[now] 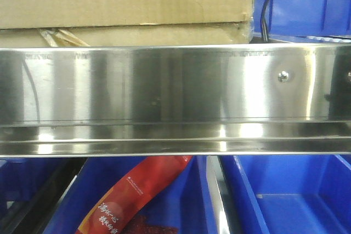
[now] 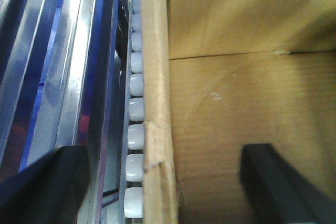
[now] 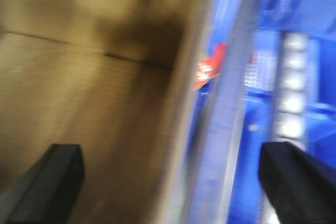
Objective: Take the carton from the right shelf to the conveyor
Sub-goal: 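Close both grippers on the carton's side walls, then lift the carton with both grippers and pull it off the shelf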
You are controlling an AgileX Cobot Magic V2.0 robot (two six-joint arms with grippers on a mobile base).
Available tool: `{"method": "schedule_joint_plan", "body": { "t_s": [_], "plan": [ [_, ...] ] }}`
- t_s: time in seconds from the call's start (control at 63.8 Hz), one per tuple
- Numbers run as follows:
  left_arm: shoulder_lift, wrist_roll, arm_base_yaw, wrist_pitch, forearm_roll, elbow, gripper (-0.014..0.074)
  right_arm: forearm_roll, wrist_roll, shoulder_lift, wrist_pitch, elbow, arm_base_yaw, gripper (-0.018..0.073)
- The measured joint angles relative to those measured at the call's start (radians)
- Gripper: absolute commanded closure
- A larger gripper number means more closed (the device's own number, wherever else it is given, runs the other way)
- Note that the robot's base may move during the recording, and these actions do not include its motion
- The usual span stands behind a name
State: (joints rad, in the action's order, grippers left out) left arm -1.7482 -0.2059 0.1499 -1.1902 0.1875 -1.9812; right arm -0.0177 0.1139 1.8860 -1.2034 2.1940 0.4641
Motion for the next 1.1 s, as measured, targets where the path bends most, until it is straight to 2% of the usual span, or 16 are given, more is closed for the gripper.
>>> {"method": "schedule_joint_plan", "body": {
  "t_s": [0.047,0.125,0.188,0.251,0.533,0.721,0.941,1.098],
  "plan": [
    [-0.002,0.0,0.0,0.0,0.0,0.0,0.0326,-0.005,0.0,0.007,0.0,0.0,0.0,0.023],
    [-0.002,0.0,0.0,0.0,0.0,0.0,0.0515,-0.007,0.0,0.016,-0.004,0.0,0.0,0.0393],
    [-0.002,0.0,0.0,0.0,0.0,0.0,0.0644,-0.007,0.0,0.021,-0.012,0.0,0.0,0.0555],
    [-0.002,-0.002,0.0,0.0,0.002,0.0,0.0596,-0.01,0.0,0.021,-0.014,0.0,0.0,0.0648],
    [0.0,-0.002,0.0,-0.01,0.002,-0.002,0.0608,-0.01,0.0,0.016,-0.02,0.0,0.0,0.0628],
    [0.067,-0.002,0.002,-0.039,-0.048,-0.002,0.0608,-0.006,0.001,-0.056,-0.052,0.0,0.0,0.0628],
    [0.221,-0.013,0.083,-0.039,-0.041,-0.002,0.0613,0.037,0.002,-0.214,-0.054,0.0,0.0,0.0628],
    [0.272,-0.034,0.157,-0.039,-0.016,0.002,0.0613,0.053,0.002,-0.325,-0.055,-0.082,0.0,0.0628]
  ]
}}
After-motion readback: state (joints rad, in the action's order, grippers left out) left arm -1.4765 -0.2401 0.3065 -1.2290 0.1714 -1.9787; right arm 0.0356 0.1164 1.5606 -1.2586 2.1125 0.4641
